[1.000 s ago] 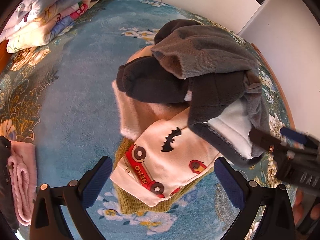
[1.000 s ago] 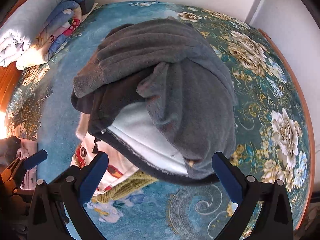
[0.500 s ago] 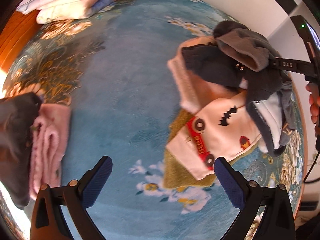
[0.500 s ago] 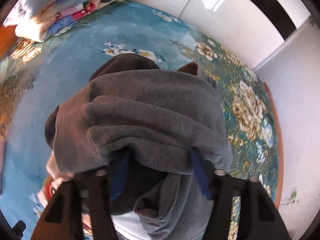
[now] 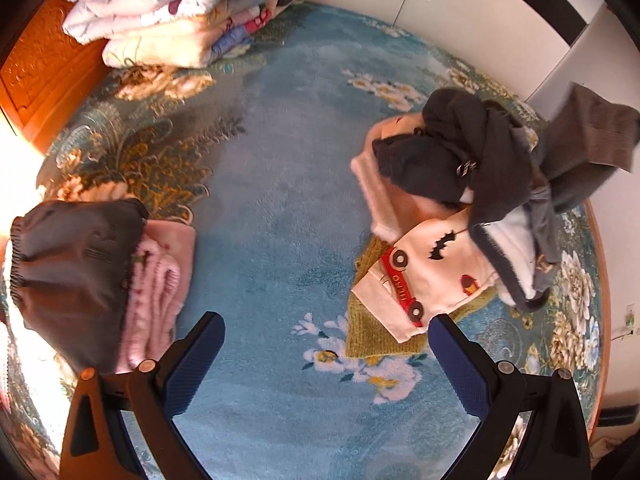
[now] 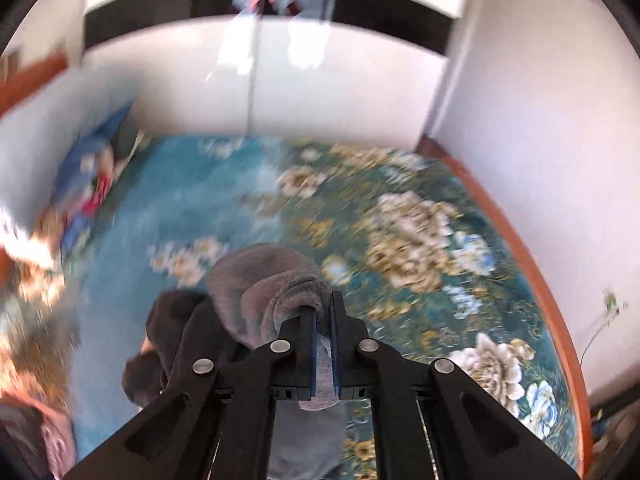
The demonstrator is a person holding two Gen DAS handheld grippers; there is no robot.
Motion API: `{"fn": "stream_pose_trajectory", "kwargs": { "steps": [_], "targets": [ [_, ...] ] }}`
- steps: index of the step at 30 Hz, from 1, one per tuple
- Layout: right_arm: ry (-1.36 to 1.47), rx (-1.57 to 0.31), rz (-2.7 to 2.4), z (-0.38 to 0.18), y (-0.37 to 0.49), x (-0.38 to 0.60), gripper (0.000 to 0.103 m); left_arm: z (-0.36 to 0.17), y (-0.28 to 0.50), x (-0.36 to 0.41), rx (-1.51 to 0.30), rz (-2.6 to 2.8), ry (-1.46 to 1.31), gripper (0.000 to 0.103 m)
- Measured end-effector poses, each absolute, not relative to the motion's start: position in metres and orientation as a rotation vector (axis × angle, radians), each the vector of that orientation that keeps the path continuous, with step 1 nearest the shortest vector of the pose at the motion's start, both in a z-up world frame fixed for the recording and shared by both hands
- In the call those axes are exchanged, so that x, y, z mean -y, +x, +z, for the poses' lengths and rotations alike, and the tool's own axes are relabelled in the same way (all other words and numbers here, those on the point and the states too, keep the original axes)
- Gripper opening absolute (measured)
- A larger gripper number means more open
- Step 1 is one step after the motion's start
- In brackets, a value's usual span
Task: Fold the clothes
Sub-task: 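Grasp the grey garment with the right gripper and lift it off the pile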
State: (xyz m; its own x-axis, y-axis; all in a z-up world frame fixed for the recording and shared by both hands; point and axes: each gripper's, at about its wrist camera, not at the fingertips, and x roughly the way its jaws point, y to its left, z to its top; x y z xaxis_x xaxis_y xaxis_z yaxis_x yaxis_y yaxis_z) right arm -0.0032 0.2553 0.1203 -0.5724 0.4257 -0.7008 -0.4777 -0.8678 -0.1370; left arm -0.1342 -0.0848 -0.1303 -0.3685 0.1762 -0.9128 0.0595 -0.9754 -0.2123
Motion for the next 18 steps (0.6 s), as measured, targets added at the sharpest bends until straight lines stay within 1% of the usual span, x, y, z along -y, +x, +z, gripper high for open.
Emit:
{"fn": "stream_pose_trajectory", "kwargs": {
  "steps": [4, 13, 18],
  "targets": [
    [-0.909, -0.199, 2.402, 0.177, 0.054, -0.286, 0.005, -0.099, -0.114, 0.082, 0.344, 2.545, -1.657, 0.103],
    [-0.593, -0.288, 2.457, 0.288, 0.211, -0.322, 0.005, -0.049, -0.048, 0.028, 0.36, 2.506, -1.57, 0.103],
    [-0.414, -0.316, 2.514, 0.336, 0.295, -0.349, 0.003, -0.014, -0.007, -0.013, 0.325, 2.531, -1.503, 0.103]
  ]
}}
